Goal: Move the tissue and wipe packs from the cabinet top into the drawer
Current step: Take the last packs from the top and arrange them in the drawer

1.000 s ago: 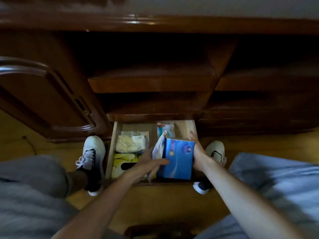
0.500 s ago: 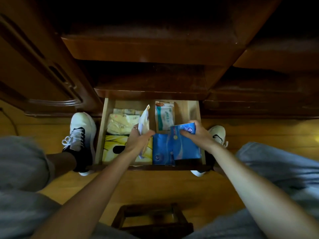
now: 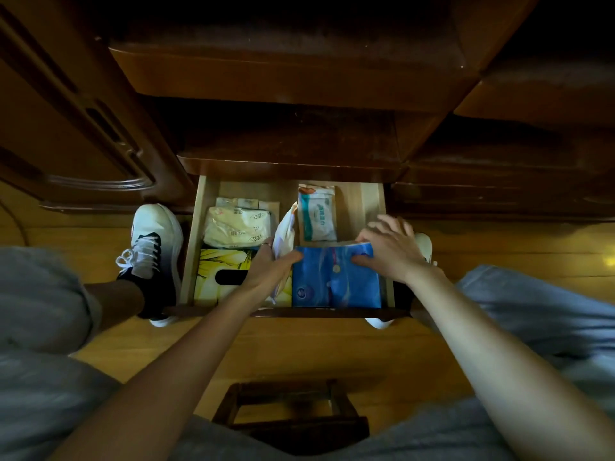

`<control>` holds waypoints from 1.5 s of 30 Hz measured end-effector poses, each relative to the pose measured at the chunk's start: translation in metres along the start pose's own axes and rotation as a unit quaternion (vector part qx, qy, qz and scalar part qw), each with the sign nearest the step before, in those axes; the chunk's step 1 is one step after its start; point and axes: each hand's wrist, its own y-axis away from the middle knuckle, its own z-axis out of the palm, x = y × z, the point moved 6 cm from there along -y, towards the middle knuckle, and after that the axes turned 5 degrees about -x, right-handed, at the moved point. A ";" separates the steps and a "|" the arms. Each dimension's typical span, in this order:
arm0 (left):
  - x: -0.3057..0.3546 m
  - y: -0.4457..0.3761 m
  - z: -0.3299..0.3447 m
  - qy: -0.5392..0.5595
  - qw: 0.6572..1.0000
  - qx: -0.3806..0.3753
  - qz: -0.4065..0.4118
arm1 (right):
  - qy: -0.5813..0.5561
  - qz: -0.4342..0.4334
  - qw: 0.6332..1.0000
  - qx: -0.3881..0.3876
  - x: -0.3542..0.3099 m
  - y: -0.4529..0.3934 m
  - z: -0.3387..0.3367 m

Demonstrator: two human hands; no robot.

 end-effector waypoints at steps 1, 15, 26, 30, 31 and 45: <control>-0.001 0.000 0.000 -0.009 1.000 -0.001 0.003 | 0.030 0.005 0.999 -0.017 0.004 -0.002 0.000; -0.013 0.001 -0.010 -0.041 0.999 0.017 0.008 | 0.055 0.001 0.950 -0.308 -0.029 -0.009 0.034; -0.017 0.000 -0.007 -0.048 0.999 0.014 -0.001 | 0.117 -0.037 0.952 -0.281 -0.035 -0.024 0.062; -0.012 0.000 -0.009 -0.035 0.999 0.010 -0.015 | 0.083 -0.020 0.958 -0.273 -0.034 -0.023 0.064; -0.009 0.001 -0.011 -0.011 1.000 0.018 -0.019 | 0.065 -0.011 0.958 -0.281 -0.034 -0.024 0.064; -0.020 0.005 -0.039 0.240 0.967 0.034 -0.083 | -0.496 0.262 0.823 -0.087 -0.056 -0.107 0.049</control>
